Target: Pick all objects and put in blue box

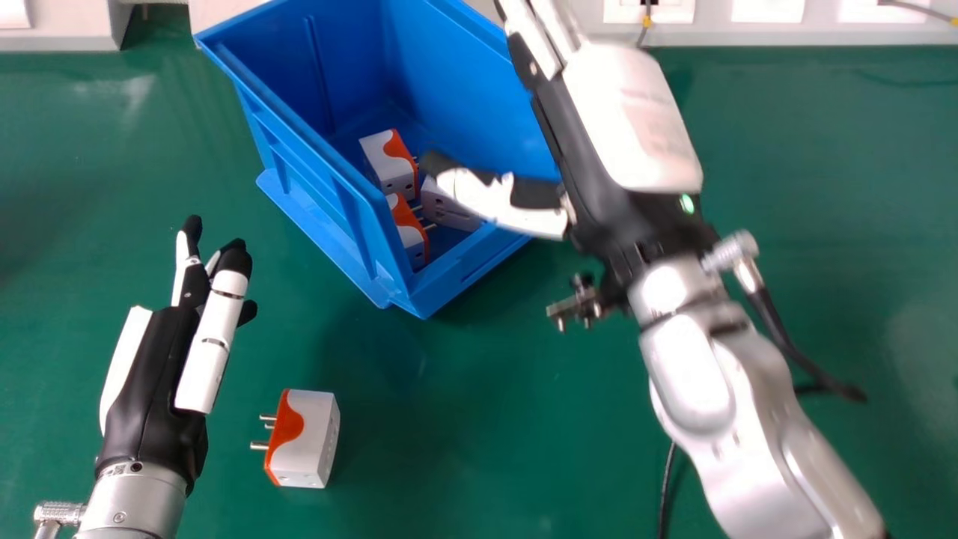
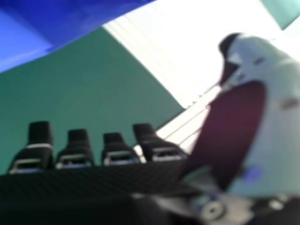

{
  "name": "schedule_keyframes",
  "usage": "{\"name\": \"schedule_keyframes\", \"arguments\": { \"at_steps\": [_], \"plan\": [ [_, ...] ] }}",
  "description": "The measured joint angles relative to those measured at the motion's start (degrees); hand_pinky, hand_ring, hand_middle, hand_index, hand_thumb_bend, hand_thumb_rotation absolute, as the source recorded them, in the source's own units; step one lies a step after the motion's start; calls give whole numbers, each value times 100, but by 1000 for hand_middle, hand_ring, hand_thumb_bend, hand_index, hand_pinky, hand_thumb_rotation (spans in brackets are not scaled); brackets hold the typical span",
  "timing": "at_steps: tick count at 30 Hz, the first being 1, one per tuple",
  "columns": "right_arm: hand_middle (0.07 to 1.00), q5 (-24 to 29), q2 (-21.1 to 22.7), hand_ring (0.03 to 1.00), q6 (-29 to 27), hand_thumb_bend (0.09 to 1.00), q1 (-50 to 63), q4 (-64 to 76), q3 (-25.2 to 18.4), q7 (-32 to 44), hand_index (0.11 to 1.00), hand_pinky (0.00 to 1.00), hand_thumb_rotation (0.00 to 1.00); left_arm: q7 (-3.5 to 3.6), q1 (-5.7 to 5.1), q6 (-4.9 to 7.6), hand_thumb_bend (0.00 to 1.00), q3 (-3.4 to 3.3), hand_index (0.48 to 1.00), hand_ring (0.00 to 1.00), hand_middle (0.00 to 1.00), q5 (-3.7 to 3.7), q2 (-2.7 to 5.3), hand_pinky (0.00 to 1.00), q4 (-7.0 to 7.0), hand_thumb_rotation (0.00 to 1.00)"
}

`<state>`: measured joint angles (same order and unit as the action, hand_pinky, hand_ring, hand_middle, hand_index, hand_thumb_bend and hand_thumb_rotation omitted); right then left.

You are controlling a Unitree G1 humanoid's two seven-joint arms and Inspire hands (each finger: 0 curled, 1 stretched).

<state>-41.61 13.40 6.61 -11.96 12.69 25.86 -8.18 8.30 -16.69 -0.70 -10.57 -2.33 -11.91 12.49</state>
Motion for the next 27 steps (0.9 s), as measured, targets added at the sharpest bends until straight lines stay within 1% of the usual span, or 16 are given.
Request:
{"name": "schedule_keyframes", "arguments": {
  "at_steps": [4,7,9,11,14,15,16,17,18,22,26,27],
  "plan": [
    [990,12,266,963,-257,353,817,535,48,282,940,891,478,13,-9,-1,459,-21,978,962,969,-4,2,907,8,1000],
    [991,23,481,966,-553,355,1405,821,63,380,941,910,479,14,-8,0,457,-71,978,962,968,-16,8,908,5,1000],
    [991,24,558,967,-696,355,1684,914,65,458,942,919,482,13,-6,0,455,-103,979,962,968,-67,10,907,5,1000],
    [985,26,636,962,-815,361,1907,993,50,505,936,912,477,13,-5,1,451,-113,981,964,969,-99,22,910,6,1000],
    [985,34,792,964,-1036,359,2320,1155,-36,537,937,916,481,6,0,2,449,-135,981,963,969,-120,40,910,-5,1000],
    [985,31,858,964,-1116,358,2476,1226,-57,538,938,917,487,-6,-1,2,446,-160,981,963,969,-130,49,911,-8,1000],
    [984,26,921,964,-1203,358,2636,1276,-64,542,937,918,493,-43,0,2,442,-184,982,963,969,-141,57,911,-14,1000],
    [983,23,957,964,-1267,358,2760,1297,-64,554,937,918,499,-76,2,2,439,-200,982,964,968,-168,68,912,-22,1000],
    [982,12,983,964,-1331,358,2868,1306,-67,564,935,917,505,-94,2,2,437,-206,983,964,968,-179,75,912,-30,1000],
    [976,-94,1017,958,-1591,362,3101,1329,-40,615,925,904,522,-120,5,5,433,-213,983,964,967,-177,85,912,-52,1000],
    [970,-138,1015,954,-1876,360,3072,1277,82,739,914,907,531,-211,10,10,435,-228,983,966,967,-176,86,914,-88,1000],
    [970,-139,1008,953,-1947,360,3060,1240,119,773,913,909,531,-214,11,13,435,-227,982,966,967,-176,86,915,-89,1000]
  ]
}}
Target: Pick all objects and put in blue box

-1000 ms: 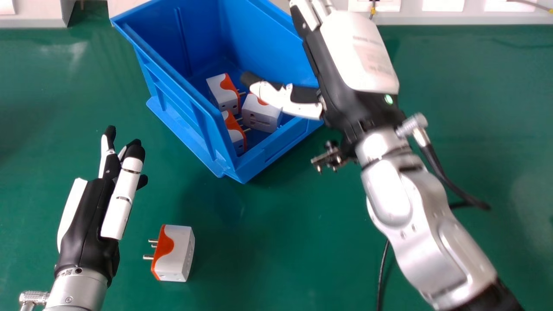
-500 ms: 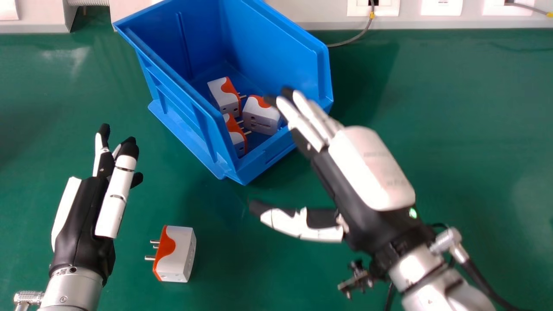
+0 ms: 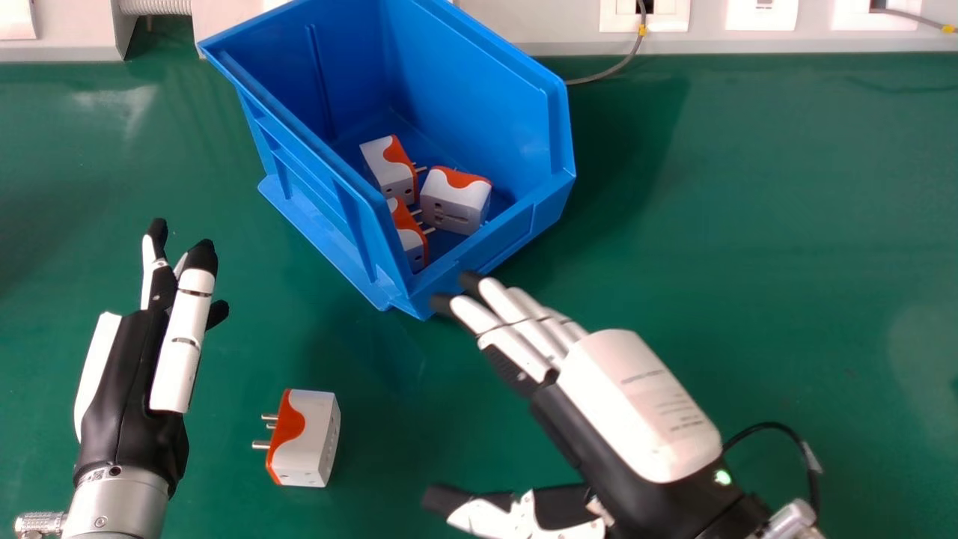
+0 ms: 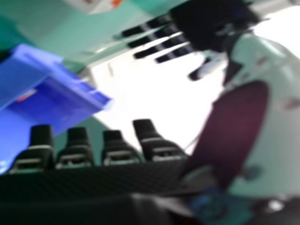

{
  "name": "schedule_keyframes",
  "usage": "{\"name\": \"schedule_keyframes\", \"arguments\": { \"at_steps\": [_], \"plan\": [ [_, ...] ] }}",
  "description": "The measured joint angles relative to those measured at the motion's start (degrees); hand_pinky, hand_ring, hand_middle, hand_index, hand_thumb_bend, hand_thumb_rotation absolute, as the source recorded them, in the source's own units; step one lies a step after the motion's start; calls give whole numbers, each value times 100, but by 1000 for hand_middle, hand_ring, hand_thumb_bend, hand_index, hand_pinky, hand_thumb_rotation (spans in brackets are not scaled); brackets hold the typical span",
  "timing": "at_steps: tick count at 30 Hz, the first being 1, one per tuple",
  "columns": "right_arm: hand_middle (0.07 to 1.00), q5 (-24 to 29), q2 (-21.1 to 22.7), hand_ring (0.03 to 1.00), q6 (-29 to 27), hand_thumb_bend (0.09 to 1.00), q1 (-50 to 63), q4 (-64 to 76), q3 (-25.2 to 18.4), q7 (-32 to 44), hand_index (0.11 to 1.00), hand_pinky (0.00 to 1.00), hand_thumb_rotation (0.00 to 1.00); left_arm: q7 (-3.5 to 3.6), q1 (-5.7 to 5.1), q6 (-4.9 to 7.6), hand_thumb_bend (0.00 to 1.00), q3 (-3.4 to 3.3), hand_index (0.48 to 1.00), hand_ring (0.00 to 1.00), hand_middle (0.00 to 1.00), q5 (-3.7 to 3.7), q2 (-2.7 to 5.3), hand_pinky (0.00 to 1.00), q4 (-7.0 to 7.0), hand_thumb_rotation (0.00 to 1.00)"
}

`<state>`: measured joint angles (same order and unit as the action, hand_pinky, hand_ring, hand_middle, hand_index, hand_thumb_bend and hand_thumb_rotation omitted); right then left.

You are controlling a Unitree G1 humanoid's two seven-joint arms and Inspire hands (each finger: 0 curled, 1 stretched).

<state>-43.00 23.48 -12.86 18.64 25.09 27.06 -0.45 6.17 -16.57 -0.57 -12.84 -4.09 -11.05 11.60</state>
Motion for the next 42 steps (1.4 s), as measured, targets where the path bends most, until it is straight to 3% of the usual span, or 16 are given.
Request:
{"name": "schedule_keyframes", "arguments": {
  "at_steps": [9,13,16,21,27,32,34,38,42],
  "plan": [
    [954,64,-208,935,-341,369,-622,-618,316,515,897,871,510,-68,65,137,444,-9,975,968,968,67,-1,920,-182,1000],
    [953,183,-371,935,-375,382,-969,-872,431,767,895,866,472,-83,76,137,447,-1,975,969,968,66,3,920,-181,1000],
    [956,181,-526,935,-337,391,-1302,-1084,531,1020,896,884,464,-92,78,133,447,17,975,969,969,63,51,921,-159,1000],
    [976,-14,-559,953,-340,397,-2237,-1507,707,1547,913,928,461,-97,74,135,453,15,975,970,970,64,72,924,-112,1000],
    [991,-235,-530,980,-980,379,-3788,-2368,948,1955,926,975,466,-150,57,171,455,5,983,971,971,75,123,932,-121,1000],
    [997,-479,-642,986,-1413,366,-4578,-3071,1130,1891,928,987,482,-303,44,258,457,-5,995,983,979,83,192,957,-121,1000],
    [999,-541,-712,983,-1554,365,-4819,-3339,1199,1831,927,980,484,-360,39,304,458,-1,998,992,986,84,256,977,-121,1000],
    [999,-851,-941,993,-1768,357,-5491,-3976,1371,1764,929,987,489,-506,44,583,460,3,1000,998,995,152,385,993,-159,1000],
    [1000,-896,-1180,996,-1778,354,-5847,-4305,1474,1789,932,994,485,-646,46,686,464,2,1000,999,997,213,437,996,-204,1000]
  ]
}}
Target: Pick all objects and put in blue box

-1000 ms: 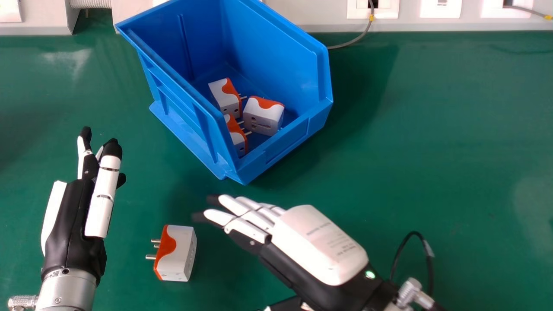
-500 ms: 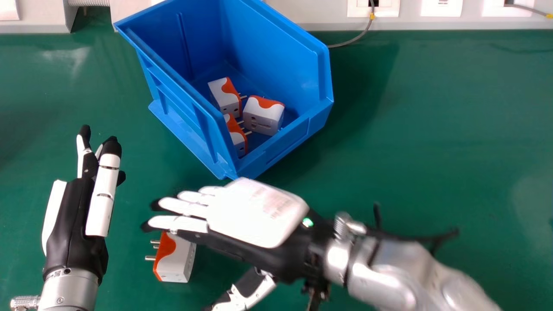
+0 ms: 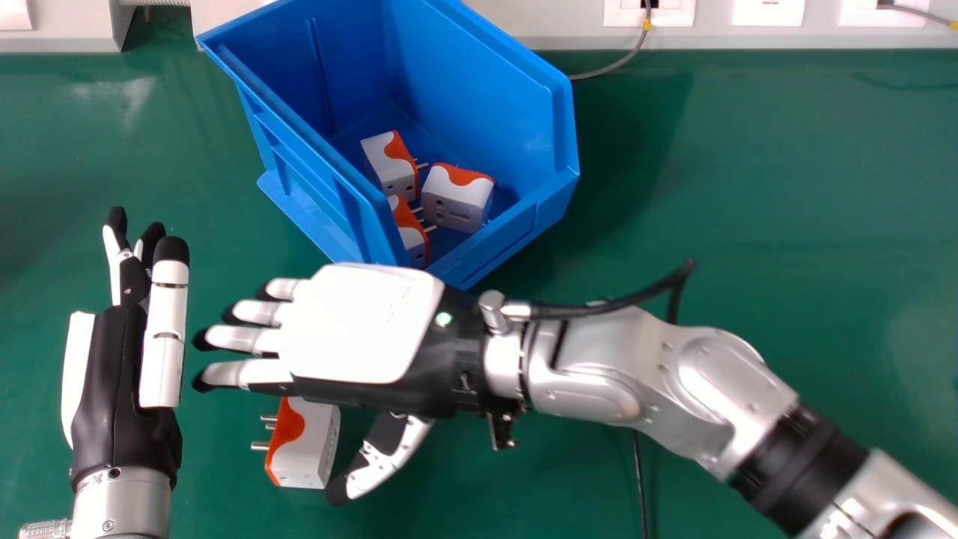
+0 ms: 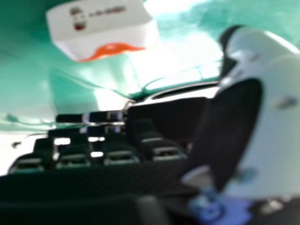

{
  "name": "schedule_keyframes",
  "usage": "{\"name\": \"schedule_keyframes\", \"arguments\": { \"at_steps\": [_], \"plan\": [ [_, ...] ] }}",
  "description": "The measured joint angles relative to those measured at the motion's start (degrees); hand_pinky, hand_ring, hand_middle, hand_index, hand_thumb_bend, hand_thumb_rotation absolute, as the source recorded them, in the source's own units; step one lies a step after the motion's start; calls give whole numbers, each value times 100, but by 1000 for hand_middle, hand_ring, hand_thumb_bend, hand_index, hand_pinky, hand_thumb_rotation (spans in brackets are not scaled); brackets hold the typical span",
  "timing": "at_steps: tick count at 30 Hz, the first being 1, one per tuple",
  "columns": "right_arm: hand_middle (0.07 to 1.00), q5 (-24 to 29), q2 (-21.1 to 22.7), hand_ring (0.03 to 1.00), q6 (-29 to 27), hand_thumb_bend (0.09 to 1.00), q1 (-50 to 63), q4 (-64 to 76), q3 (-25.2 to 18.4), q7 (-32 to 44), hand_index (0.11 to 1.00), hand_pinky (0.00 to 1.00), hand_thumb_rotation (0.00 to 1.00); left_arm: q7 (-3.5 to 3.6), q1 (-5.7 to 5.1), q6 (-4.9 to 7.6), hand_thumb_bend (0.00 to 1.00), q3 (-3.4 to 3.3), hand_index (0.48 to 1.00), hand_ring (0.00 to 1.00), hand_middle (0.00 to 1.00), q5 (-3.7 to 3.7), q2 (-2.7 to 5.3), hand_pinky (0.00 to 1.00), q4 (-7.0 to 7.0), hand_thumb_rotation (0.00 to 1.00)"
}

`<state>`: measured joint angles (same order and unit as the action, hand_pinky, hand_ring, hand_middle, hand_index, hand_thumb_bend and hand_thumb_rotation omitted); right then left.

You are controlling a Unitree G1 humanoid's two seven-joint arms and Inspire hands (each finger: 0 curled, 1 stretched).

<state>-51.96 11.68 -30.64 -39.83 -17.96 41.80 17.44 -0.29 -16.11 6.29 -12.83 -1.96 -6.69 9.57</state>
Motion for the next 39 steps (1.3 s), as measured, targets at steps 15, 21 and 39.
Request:
{"name": "schedule_keyframes", "arguments": {
  "at_steps": [15,21,39],
  "plan": [
    [1000,-855,-571,1000,-54,351,-879,-1405,775,-247,935,1000,457,-98,-4,-3,454,83,1000,1000,1000,10,184,1000,149,1000],
    [991,-924,-755,985,-189,351,-1156,-2004,891,-531,908,953,306,-121,-10,-72,441,136,1000,1000,1000,7,299,1000,240,1000],
    [986,-1343,-1029,977,-159,285,-1638,-2863,1340,-1243,896,954,156,-218,-49,-291,433,257,1000,1000,1000,-5,467,1000,486,1000]
  ]
}}
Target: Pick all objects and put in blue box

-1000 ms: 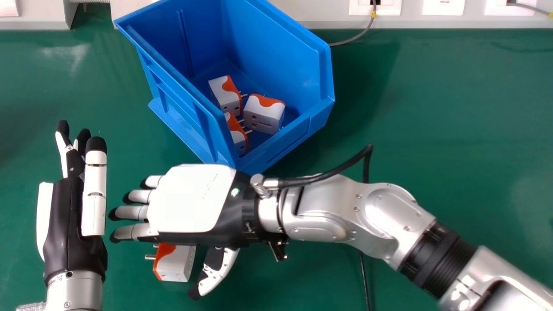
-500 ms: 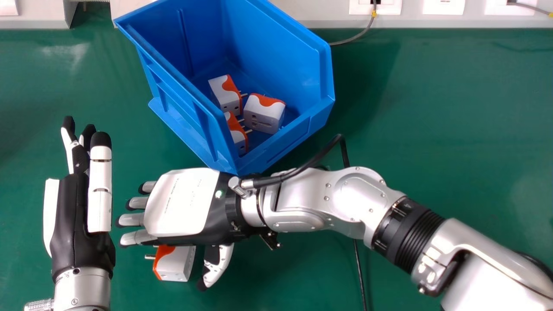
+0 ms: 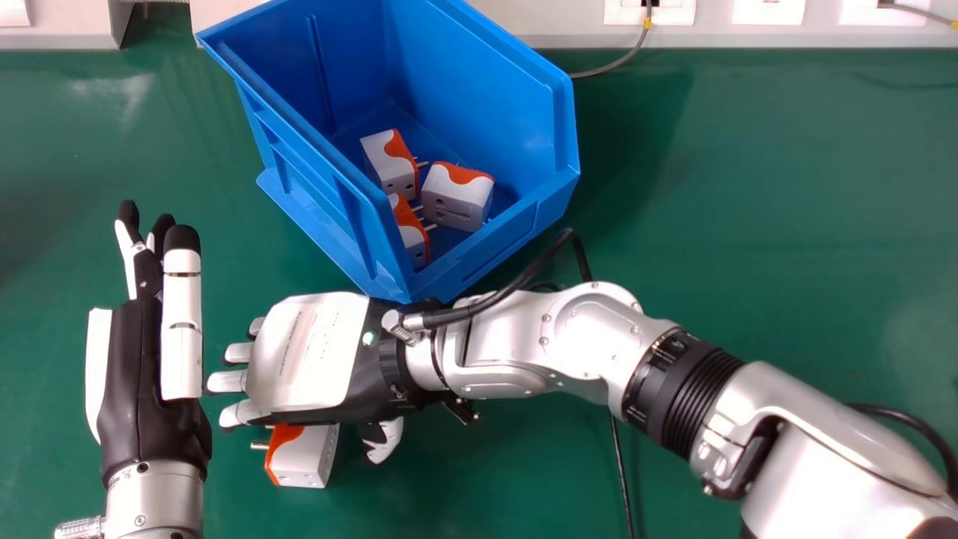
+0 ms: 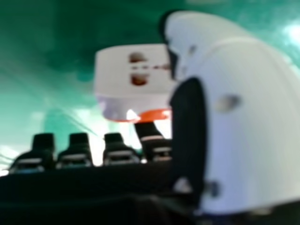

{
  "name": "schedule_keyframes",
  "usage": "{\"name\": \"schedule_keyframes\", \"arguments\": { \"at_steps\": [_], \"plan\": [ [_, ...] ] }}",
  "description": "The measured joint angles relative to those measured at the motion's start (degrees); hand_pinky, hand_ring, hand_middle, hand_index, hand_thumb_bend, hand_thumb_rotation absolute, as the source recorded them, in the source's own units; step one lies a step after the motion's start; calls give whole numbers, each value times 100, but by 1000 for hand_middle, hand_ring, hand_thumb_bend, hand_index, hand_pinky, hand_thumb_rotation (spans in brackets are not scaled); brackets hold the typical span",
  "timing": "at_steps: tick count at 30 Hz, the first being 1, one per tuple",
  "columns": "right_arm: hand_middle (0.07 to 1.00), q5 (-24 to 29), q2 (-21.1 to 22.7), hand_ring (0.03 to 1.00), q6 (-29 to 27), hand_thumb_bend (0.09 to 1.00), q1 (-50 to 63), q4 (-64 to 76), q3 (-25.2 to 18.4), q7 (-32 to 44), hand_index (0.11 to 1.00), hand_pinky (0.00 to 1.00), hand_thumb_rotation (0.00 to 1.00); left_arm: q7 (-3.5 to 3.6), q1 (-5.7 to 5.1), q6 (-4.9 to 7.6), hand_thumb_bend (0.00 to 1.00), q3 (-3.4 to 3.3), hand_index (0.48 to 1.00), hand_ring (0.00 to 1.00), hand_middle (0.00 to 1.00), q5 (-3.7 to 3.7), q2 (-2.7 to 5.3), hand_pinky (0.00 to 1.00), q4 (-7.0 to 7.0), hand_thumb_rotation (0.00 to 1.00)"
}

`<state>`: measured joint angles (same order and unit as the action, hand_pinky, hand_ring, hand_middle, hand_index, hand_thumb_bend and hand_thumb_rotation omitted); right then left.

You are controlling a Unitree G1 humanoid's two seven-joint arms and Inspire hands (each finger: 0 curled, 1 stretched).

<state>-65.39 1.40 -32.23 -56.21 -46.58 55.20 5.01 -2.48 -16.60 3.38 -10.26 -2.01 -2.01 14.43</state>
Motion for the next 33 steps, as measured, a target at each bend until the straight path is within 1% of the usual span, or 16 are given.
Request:
{"name": "schedule_keyframes", "arguments": {
  "at_steps": [2,5,7,9,10,12,14,16,20,23,27,28,29,33],
  "plan": [
    [984,-32,21,975,-15,282,-35,-45,89,-61,895,955,152,-15,-1,-25,432,18,1000,1000,1000,28,1,1000,4,1000],
    [983,-94,57,974,-77,279,-46,-52,165,-131,893,957,151,-18,-6,-29,431,45,1000,1000,1000,49,1,1000,15,1000],
    [984,-134,63,974,-85,277,-53,-61,208,-134,893,959,155,-19,-15,-29,430,53,1000,1000,1000,96,0,1000,39,1000],
    [984,-136,55,974,-83,277,-69,-77,225,-134,893,959,155,-21,-27,-29,430,55,1000,1000,1000,122,-1,1000,51,1000],
    [987,-137,45,976,-82,277,-93,-95,243,-135,896,966,168,-22,-35,-29,429,57,1000,1000,1000,151,-1,1000,52,1000],
    [987,-140,16,976,-68,277,-137,-149,274,-142,896,966,168,-22,-39,-30,429,63,1000,1000,1000,166,-1,1000,55,1000],
    [989,-152,-2,978,-42,286,-147,-171,303,-176,897,973,215,-25,-41,-31,426,72,1000,1000,1000,184,0,1000,67,1000],
    [987,-188,-2,976,-20,296,-147,-170,320,-217,895,967,230,-27,-43,-33,425,91,1000,1000,1000,204,1,1000,97,1000],
    [974,-260,6,965,36,347,-145,-167,398,-373,882,942,253,-28,-46,-35,424,105,1000,1000,1000,212,3,1000,164,1000],
    [966,-331,6,956,64,374,-149,-182,476,-554,875,922,252,-29,-49,-36,424,107,1000,1000,1000,214,4,1000,170,1000],
    [942,-391,-53,920,84,440,-170,-306,542,-778,850,856,219,-31,-60,-43,424,120,1000,1000,1000,219,10,1000,194,1000],
    [926,-390,-73,901,95,465,-172,-346,547,-813,835,834,194,-33,-64,-44,425,123,1000,1000,1000,222,16,1000,201,1000],
    [919,-382,-94,894,105,476,-175,-388,546,-837,828,825,183,-35,-68,-51,425,131,1000,1000,1000,229,22,1000,209,1000],
    [871,-255,-172,847,175,534,-174,-545,526,-860,797,761,144,-38,-80,-111,425,193,1000,1000,1000,301,45,1000,274,1000]
  ]
}}
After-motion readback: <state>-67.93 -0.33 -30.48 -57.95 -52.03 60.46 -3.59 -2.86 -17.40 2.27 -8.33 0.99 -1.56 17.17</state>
